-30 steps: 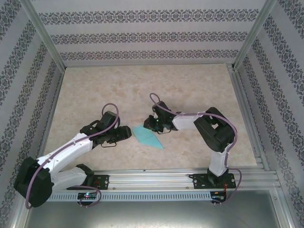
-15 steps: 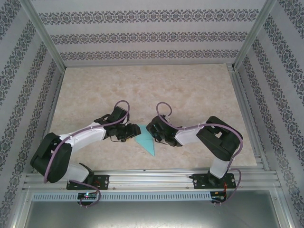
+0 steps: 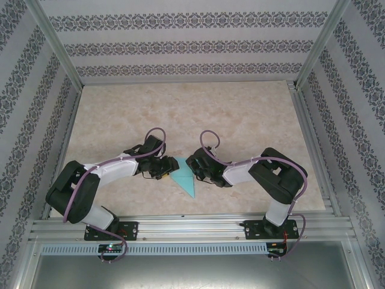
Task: Fold a paper plane with a square sheet of paper (pick it up from the middle)
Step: Fold the wing for the fifth time at the center of the table.
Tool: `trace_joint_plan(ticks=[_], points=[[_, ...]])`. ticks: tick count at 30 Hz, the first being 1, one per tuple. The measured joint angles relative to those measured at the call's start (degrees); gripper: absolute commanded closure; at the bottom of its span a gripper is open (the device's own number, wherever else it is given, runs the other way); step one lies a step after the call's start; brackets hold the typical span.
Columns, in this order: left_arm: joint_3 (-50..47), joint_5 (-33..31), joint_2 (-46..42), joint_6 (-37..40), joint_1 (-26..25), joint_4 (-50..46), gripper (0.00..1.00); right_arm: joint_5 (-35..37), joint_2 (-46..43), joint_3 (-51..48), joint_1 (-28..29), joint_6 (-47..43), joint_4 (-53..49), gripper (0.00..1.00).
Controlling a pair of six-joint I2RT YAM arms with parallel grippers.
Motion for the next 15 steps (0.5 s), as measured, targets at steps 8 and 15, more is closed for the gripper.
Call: trace_joint_plan(ticks=[8, 15], points=[[0.02, 1.07, 2.58, -0.09, 0.2, 1.77, 0.51, -1.29, 0.0, 0.0, -0.66, -0.07, 0.02, 0.81], [0.02, 4.13, 4.63, -1.51, 0.57, 5.66, 0.62, -3.28, 0.02, 0.02, -1.42, -1.66, 0.15, 0.81]])
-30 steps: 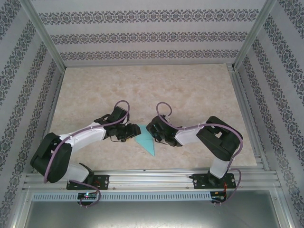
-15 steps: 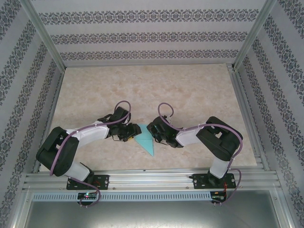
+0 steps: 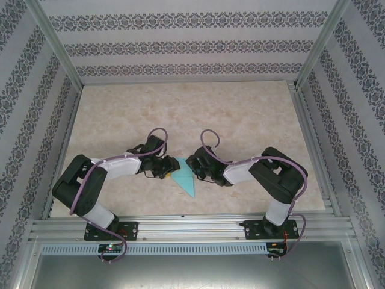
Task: Fold a paper plane with a square sheet of paper (pick it up from the middle)
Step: Fold the wing for the fifth time at the center of the table.
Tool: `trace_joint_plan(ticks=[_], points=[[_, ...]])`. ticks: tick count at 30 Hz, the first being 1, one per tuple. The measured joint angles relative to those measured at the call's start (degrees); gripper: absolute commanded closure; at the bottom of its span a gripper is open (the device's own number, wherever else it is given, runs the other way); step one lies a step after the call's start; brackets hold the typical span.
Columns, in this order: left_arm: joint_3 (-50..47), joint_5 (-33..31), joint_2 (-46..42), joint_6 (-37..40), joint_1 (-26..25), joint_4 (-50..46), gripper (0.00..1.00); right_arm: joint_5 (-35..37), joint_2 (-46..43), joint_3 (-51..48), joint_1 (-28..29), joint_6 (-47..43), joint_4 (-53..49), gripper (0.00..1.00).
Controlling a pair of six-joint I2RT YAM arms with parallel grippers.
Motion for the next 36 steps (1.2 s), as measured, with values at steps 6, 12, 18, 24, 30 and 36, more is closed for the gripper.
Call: trace_joint_plan(ticks=[6, 12, 18, 24, 30, 36], points=[[0.0, 1.44, 0.17, -0.04, 0.0, 2.16, 0.69, -2.43, 0.09, 0.33, -0.76, -2.56, -0.28, 0.8], [0.0, 2.45, 0.17, -0.11, 0.26, 3.3, 0.82, -5.92, 0.13, 1.33, -1.86, -7.61, -1.49, 0.76], [-0.02, 2.21, 0.02, -1.46, 0.44, 4.02, 0.98, -8.46, -2.73, 2.49, -4.15, -17.86, -7.82, 0.6], [-0.35, 0.72, -2.54, -2.58, 0.48, 4.11, 0.99, -4.46, -19.41, 2.45, -5.7, -30.32, -19.96, 0.54], [-0.35, -0.92, -3.32, -3.78, 0.66, 4.09, 1.0, 7.02, -33.22, -2.69, 5.6, -48.04, -20.9, 0.51], [-0.35, -1.77, -3.32, -4.5, 0.7, 3.89, 1.0, 15.23, -27.17, -6.36, 18.62, -64.54, -19.58, 0.51]])
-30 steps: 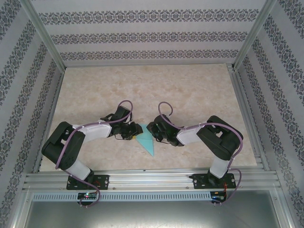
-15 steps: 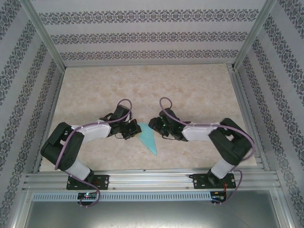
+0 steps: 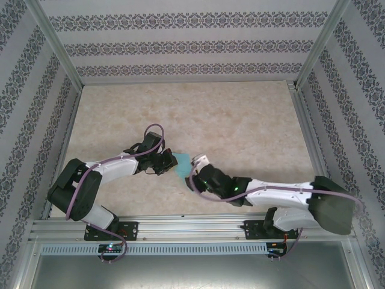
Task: Fold a paper plane with a square sheet of paper (pick it up from the middle)
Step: Fold the wing for the fifth time at the center of the table.
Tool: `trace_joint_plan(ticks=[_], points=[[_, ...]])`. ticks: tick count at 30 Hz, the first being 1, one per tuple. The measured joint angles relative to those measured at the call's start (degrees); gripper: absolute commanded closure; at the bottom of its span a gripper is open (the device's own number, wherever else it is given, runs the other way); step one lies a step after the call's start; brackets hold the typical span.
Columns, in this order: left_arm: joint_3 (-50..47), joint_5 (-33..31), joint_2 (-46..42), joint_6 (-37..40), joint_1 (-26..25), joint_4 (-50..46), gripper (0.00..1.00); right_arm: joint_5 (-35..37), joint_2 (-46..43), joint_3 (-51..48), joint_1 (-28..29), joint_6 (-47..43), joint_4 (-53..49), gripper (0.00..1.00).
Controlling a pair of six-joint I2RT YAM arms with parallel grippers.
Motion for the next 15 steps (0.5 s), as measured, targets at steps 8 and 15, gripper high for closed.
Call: trace_joint_plan(ticks=[8, 15], points=[[0.0, -0.42, 0.0, 0.0, 0.02, -0.92, 1.0, 15.47, 16.79, 7.78, 10.78, -13.81, 0.24, 0.54], [0.0, -0.42, -0.02, 0.0, 0.02, -1.29, 1.0, 22.53, 21.44, 10.16, 11.06, -17.07, 0.11, 0.58]])
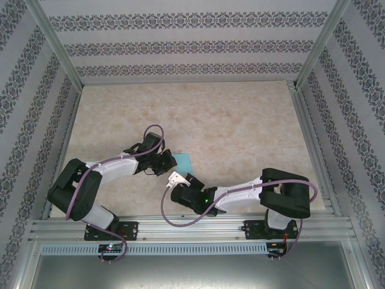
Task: Fold a paper plane with a square sheet of paper (pick it up from the middle)
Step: Fold the wing for the fifth time at the center of the table.
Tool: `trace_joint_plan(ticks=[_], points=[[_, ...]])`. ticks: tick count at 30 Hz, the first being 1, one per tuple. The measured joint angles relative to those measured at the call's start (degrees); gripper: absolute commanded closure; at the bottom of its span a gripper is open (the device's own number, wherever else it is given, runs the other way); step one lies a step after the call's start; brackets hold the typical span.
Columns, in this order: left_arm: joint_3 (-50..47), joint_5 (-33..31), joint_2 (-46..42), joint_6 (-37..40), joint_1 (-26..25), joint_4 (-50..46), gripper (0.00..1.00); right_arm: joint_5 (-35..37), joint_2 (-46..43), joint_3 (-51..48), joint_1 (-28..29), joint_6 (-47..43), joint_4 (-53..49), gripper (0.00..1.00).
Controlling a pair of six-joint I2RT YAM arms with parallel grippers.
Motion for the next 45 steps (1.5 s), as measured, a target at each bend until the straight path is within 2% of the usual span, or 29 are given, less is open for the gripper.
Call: trace_joint_plan(ticks=[19, 24, 30, 33, 35, 36, 38, 40, 42, 44, 45], points=[[0.0, 0.0, -0.04, 0.0, 0.0, -0.22, 1.0, 3.67, 3.52, 1.25, 0.0, -0.2, -0.55, 0.83], [0.0, 0.0, -0.17, 0.0, 0.0, -0.87, 1.0, 4.17, 4.13, 1.49, 0.0, 0.07, -1.18, 0.79], [0.02, -0.2, -0.79, 0.0, 0.0, -1.6, 1.0, 4.57, 4.37, 1.9, -0.11, 0.63, -1.81, 0.92], [0.02, -0.37, -0.83, 0.0, 0.02, -1.73, 1.0, 4.55, 4.37, 1.9, -0.13, 0.92, -1.81, 0.95], [0.02, -0.46, -1.01, 0.0, 0.02, -1.88, 0.94, 4.35, 4.37, 1.9, -0.15, 1.11, -1.75, 0.98], [0.02, -0.7, -1.2, 0.04, 0.02, -2.08, 0.86, 3.98, 4.37, 1.9, -0.37, 1.18, -1.51, 0.99], [0.02, -1.33, -1.79, 0.11, 0.02, -2.99, 0.77, 2.51, 4.31, 1.84, -0.96, 1.51, -0.83, 1.0], [0.2, -2.47, -3.08, 0.55, 0.02, -4.94, 0.65, 0.07, 3.85, 1.01, -2.1, 2.21, 0.87, 1.0], [0.83, -4.31, -4.61, 0.7, 0.02, -7.34, 0.6, -2.78, 2.69, -0.66, -3.3, 2.97, 2.71, 1.0], [1.79, -6.75, -6.84, 1.29, 0.02, -10.27, 0.5, -6.12, 1.16, -2.56, -4.72, 4.22, 4.81, 1.0], [2.12, -7.98, -7.91, 1.4, 0.02, -11.3, 0.48, -7.67, 0.55, -3.23, -5.4, 4.74, 5.75, 1.0]])
